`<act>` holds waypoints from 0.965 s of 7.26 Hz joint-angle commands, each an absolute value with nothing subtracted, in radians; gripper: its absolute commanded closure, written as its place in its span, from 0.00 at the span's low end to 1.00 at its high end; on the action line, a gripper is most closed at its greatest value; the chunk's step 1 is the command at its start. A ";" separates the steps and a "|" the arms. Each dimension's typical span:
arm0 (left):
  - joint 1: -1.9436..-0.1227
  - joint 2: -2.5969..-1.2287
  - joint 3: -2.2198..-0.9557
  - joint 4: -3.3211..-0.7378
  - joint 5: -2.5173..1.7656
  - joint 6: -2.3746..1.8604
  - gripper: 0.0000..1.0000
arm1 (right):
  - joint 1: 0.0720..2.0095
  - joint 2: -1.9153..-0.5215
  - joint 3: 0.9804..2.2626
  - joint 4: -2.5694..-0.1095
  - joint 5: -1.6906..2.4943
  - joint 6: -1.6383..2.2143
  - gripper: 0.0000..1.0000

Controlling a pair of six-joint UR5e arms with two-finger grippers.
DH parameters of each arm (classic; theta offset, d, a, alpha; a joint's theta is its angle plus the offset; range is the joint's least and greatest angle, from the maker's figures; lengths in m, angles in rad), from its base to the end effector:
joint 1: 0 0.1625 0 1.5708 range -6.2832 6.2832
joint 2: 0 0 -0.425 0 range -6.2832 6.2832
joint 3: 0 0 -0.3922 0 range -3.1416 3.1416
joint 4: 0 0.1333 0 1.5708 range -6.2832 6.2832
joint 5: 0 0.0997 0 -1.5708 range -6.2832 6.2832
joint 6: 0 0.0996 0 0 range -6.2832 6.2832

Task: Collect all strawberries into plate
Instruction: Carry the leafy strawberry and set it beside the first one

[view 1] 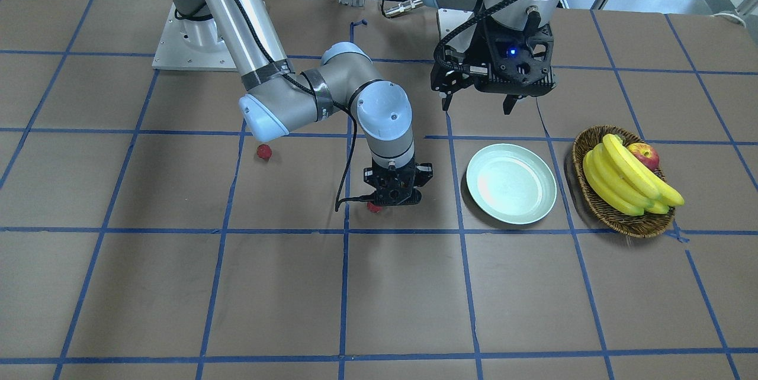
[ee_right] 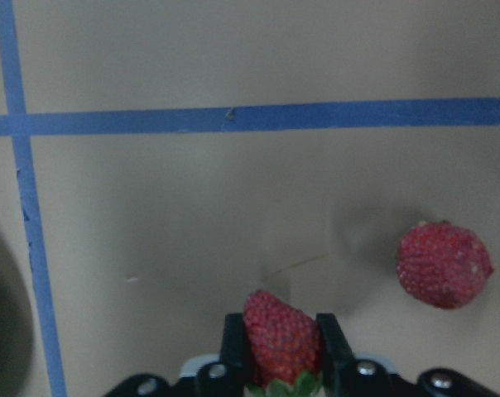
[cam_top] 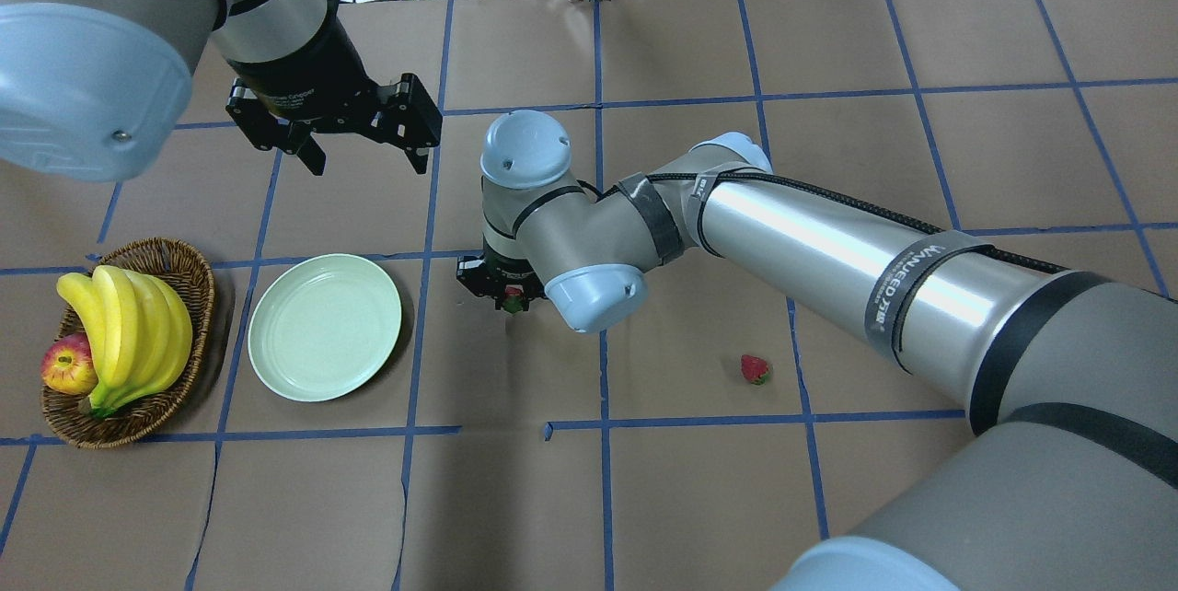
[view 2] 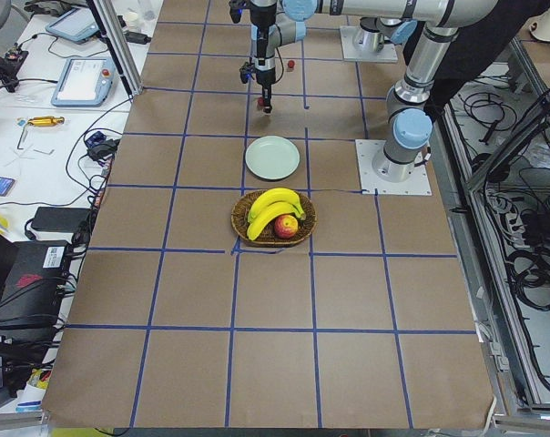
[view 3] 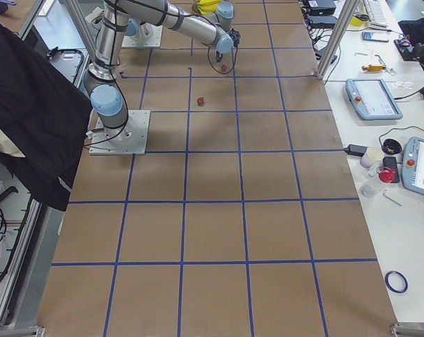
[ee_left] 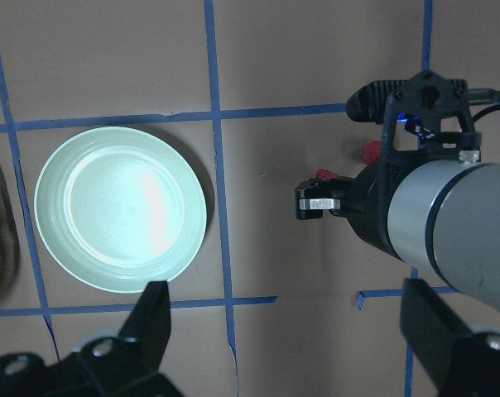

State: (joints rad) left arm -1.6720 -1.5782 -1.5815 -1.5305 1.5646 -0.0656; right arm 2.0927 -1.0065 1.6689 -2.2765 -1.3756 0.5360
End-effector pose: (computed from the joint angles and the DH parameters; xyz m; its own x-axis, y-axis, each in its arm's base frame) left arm -0.1835 -0.4811 0.4830 -0.9993 0.0357 0.0076 0.0356 0.9991 -0.0217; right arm 0.4516 -0.4791 0.1871 -0.9819 0.0156 -0.1887 0.0040 0.9981 0.0617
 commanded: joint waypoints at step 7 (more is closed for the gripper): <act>-1.669 -1.574 -1.578 -1.529 1.566 -0.060 0.00 | 2.007 -1.227 1.678 -2.045 -1.425 0.528 0.00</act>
